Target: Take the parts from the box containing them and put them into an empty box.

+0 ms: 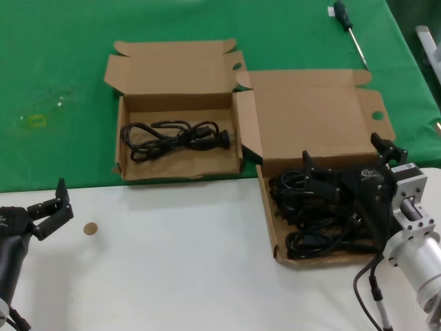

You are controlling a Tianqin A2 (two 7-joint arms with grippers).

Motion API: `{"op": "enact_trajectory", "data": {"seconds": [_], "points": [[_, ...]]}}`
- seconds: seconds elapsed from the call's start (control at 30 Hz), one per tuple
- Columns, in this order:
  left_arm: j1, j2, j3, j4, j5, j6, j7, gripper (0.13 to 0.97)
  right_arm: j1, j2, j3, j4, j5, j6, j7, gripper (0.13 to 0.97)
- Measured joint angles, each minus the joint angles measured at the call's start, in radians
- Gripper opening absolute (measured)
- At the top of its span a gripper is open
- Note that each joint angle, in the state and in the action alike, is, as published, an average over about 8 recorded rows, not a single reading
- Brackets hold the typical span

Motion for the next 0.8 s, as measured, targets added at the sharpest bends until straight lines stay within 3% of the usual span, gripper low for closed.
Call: {"op": "enact_trajectory", "data": {"seconds": [0.8], "points": [[0.000, 0.000, 0.000, 0.000, 0.000, 0.000, 0.000, 0.966, 0.000, 0.000, 0.000, 0.000, 0.000, 0.000, 0.000, 0.966]]}}
